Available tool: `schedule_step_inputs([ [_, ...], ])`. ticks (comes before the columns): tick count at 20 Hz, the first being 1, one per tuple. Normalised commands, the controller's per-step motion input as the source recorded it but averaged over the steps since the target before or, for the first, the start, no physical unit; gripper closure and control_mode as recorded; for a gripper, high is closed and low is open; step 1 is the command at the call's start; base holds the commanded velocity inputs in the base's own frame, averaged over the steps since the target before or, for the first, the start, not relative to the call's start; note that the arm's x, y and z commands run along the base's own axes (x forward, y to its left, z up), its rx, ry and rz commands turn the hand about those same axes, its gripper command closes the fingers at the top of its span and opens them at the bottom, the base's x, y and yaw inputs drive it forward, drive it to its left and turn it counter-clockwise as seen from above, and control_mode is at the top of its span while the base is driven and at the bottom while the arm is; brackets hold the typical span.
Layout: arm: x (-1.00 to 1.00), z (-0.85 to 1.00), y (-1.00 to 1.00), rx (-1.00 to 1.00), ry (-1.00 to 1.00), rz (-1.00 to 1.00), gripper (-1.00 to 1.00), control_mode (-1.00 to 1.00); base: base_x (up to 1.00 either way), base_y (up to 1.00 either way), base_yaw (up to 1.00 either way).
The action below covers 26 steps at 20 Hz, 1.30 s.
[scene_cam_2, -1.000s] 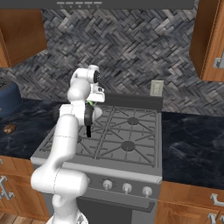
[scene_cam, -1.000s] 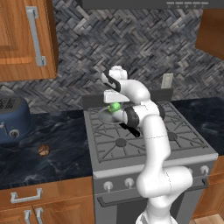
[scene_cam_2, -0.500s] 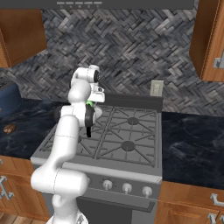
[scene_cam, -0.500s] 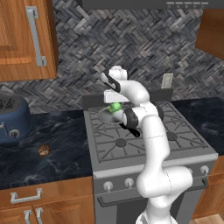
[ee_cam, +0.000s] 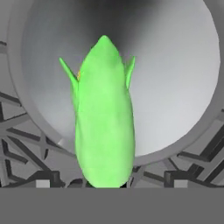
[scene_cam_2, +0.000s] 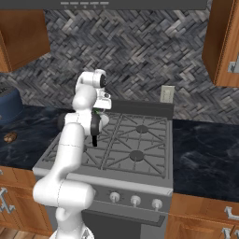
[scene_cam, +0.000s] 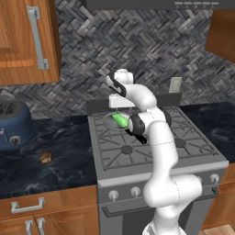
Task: Put the potato and corn in the pan. Then turn on the rear left burner and set the heat to medium.
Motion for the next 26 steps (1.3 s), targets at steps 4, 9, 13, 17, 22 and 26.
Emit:
schedule_step_inputs([
  [4, -0.23, 0.03, 0.00, 0.00, -0.01, 0.00, -1.00, -1.00, 0.00, 0.00, 0.00],
  [9, -0.41, 0.18, 0.00, 0.00, -0.01, 0.00, -1.00, -1.00, 0.00, 0.00, 0.00],
  [13, -0.56, 0.11, -0.14, 0.00, -0.01, 0.00, -1.00, -1.00, 0.00, 0.00, 0.00],
  [17, -0.72, 0.06, -0.16, 0.00, -0.04, 0.00, -1.00, -1.00, 0.00, 0.00, 0.00],
  [22, -0.70, 0.13, -0.05, 0.00, -0.05, 0.00, -1.00, -1.00, 0.00, 0.00, 0.00],
  [26, -0.61, 0.20, 0.00, 0.00, -0.06, 0.00, -1.00, -1.00, 0.00, 0.00, 0.00],
])
